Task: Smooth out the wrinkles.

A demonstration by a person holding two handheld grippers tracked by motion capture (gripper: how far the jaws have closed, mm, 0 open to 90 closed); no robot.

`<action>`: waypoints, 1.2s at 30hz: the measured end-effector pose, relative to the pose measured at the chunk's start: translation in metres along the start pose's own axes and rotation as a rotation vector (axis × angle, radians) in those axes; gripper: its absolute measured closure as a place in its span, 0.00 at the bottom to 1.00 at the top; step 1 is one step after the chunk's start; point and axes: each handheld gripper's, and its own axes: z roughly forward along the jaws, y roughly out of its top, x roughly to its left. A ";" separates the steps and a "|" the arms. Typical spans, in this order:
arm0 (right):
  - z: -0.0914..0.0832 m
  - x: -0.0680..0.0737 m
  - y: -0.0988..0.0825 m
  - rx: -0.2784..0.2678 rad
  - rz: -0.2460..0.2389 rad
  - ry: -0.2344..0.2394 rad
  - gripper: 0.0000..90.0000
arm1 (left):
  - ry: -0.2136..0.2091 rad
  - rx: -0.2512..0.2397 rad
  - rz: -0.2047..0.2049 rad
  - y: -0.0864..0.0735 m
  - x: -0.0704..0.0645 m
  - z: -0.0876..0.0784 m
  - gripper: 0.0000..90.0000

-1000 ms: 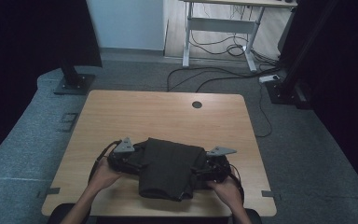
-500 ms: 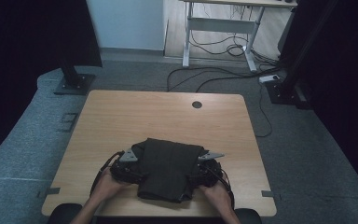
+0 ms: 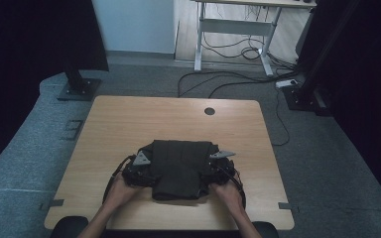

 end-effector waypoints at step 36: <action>0.002 -0.022 0.049 -0.124 -0.047 0.030 0.19 | 0.088 -0.072 -0.031 0.028 0.024 -0.006 0.18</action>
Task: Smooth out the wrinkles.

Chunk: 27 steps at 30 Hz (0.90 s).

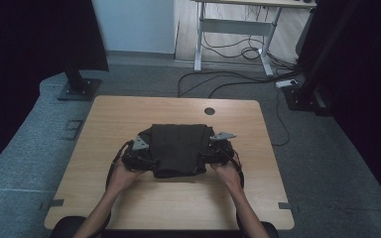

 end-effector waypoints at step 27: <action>-0.054 -0.025 -0.079 0.094 0.017 -0.038 0.08 | 0.063 0.112 -0.099 -0.083 0.021 -0.045 0.12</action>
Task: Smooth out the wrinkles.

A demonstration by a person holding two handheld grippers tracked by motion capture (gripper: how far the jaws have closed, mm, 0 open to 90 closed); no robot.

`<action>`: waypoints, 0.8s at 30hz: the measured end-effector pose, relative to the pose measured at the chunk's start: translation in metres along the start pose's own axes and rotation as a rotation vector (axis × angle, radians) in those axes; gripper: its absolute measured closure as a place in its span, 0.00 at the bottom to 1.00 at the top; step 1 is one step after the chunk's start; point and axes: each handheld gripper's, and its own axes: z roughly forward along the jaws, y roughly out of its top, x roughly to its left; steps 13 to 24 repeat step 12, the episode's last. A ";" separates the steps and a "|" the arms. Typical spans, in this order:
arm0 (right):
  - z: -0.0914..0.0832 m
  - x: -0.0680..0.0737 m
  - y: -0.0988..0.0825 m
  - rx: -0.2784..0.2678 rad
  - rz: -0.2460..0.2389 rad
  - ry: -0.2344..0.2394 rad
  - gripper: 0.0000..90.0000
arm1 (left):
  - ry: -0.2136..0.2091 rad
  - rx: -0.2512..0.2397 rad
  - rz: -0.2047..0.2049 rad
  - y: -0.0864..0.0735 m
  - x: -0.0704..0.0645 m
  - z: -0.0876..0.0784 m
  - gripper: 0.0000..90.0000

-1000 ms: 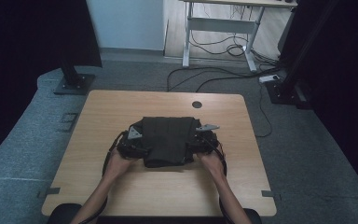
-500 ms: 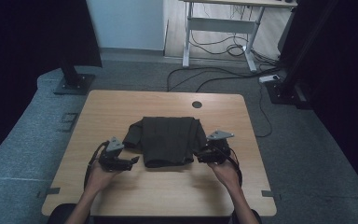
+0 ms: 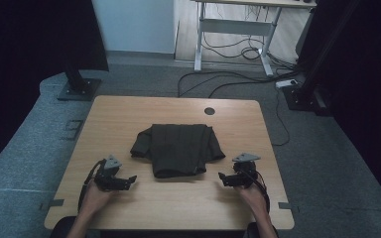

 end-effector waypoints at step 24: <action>0.017 -0.013 -0.020 -0.006 0.049 -0.044 0.00 | 0.023 0.025 -0.018 -0.001 0.003 0.007 0.00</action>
